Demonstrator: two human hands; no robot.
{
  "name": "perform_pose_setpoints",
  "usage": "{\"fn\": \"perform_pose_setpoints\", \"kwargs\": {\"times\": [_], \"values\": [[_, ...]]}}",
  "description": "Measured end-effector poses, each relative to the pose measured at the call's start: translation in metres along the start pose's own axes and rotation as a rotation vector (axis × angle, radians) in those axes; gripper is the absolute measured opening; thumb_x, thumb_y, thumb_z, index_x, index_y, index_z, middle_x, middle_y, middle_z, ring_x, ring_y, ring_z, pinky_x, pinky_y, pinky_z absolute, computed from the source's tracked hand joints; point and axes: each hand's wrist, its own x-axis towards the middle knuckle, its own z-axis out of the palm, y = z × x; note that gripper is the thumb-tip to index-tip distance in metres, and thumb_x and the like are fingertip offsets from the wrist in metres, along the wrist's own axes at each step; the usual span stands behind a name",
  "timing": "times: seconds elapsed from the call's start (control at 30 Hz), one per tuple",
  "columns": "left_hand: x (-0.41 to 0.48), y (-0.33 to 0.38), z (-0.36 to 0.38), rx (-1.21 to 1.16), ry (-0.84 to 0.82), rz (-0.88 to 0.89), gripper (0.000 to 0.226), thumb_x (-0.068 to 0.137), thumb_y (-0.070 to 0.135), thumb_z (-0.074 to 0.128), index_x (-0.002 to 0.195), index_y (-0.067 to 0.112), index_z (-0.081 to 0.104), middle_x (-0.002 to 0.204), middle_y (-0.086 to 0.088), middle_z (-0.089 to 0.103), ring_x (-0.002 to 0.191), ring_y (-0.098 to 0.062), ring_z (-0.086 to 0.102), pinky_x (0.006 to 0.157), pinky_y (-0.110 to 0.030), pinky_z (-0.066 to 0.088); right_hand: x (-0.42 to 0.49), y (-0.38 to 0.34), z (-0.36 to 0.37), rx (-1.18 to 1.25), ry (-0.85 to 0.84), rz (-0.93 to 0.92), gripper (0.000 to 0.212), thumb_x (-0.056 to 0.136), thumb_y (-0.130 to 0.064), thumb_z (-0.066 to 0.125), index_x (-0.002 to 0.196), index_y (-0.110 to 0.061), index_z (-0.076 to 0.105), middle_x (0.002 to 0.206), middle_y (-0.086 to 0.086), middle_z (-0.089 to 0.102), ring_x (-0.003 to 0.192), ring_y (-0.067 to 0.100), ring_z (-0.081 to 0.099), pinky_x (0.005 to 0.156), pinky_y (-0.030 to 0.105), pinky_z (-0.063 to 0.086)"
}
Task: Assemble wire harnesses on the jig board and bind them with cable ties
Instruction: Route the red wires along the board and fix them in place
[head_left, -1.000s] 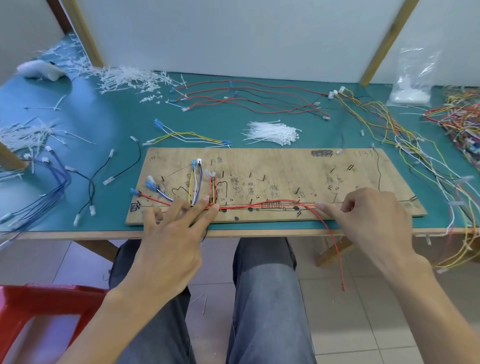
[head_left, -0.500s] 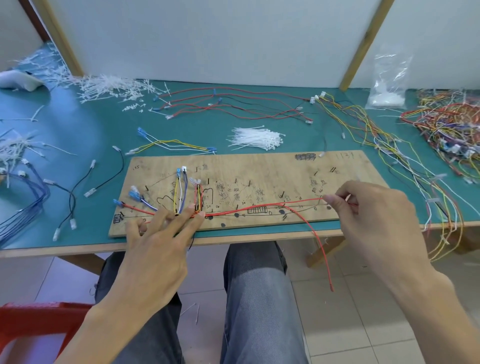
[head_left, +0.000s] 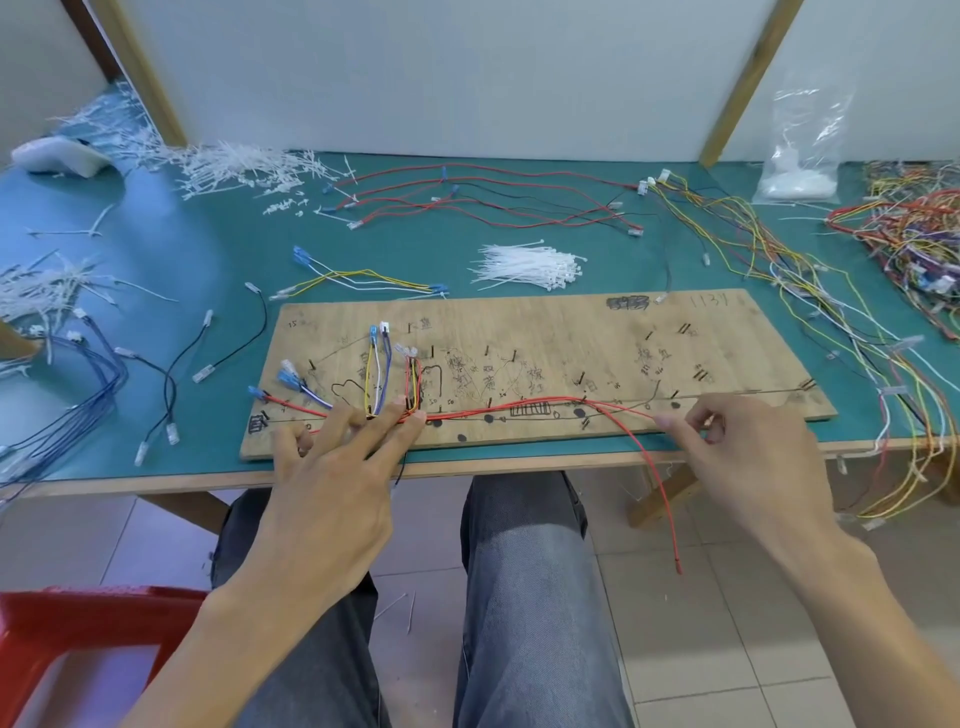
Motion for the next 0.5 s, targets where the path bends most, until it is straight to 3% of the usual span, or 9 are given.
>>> {"fn": "perform_pose_setpoints", "kwargs": {"times": [0.1, 0.17, 0.23, 0.37, 0.5], "values": [[0.0, 0.0, -0.001, 0.003, -0.008, -0.004, 0.082, 0.072, 0.013, 0.081, 0.15, 0.024, 0.056, 0.145, 0.001, 0.063, 0.115, -0.028, 0.054, 0.08, -0.054, 0.041, -0.011, 0.008, -0.004, 0.081, -0.066, 0.009, 0.037, 0.094, -0.05, 0.071, 0.067, -0.026, 0.062, 0.051, -0.007, 0.055, 0.057, 0.021, 0.054, 0.054, 0.034, 0.039], [0.0, 0.001, -0.001, -0.001, -0.008, -0.002, 0.082, 0.073, 0.013, 0.08, 0.15, 0.024, 0.056, 0.145, 0.001, 0.063, 0.115, -0.028, 0.056, 0.081, -0.053, 0.041, -0.018, 0.011, -0.007, 0.099, -0.159, 0.023, 0.032, 0.098, -0.041, 0.069, 0.071, -0.025, 0.063, 0.052, -0.013, 0.059, 0.049, 0.017, 0.057, 0.053, 0.032, 0.041], [0.0, 0.001, -0.001, -0.007, -0.002, -0.001, 0.082, 0.073, 0.012, 0.079, 0.15, 0.024, 0.056, 0.145, 0.001, 0.063, 0.114, -0.028, 0.056, 0.081, -0.053, 0.04, -0.024, 0.012, -0.013, 0.157, -0.314, 0.071, 0.026, 0.104, -0.031, 0.063, 0.079, -0.023, 0.064, 0.05, -0.008, 0.062, 0.041, 0.017, 0.063, 0.048, 0.029, 0.046], [0.0, 0.001, -0.001, -0.013, 0.004, -0.003, 0.081, 0.073, 0.013, 0.081, 0.149, 0.025, 0.057, 0.144, 0.001, 0.063, 0.115, -0.028, 0.056, 0.082, -0.052, 0.04, -0.032, 0.012, -0.027, 0.487, -0.537, 0.248, 0.032, 0.108, -0.019, 0.053, 0.078, -0.022, 0.063, 0.054, -0.002, 0.053, 0.053, 0.039, 0.072, 0.048, 0.037, 0.057], [0.0, 0.001, 0.0, -0.01, 0.009, -0.02, 0.081, 0.072, 0.012, 0.082, 0.148, 0.025, 0.059, 0.145, 0.002, 0.063, 0.115, -0.029, 0.055, 0.083, -0.058, 0.044, -0.035, 0.015, -0.027, 0.346, -0.484, 0.278, 0.03, 0.105, -0.028, 0.059, 0.076, -0.021, 0.065, 0.063, 0.006, 0.066, 0.059, 0.031, 0.076, 0.055, 0.046, 0.064]]}}
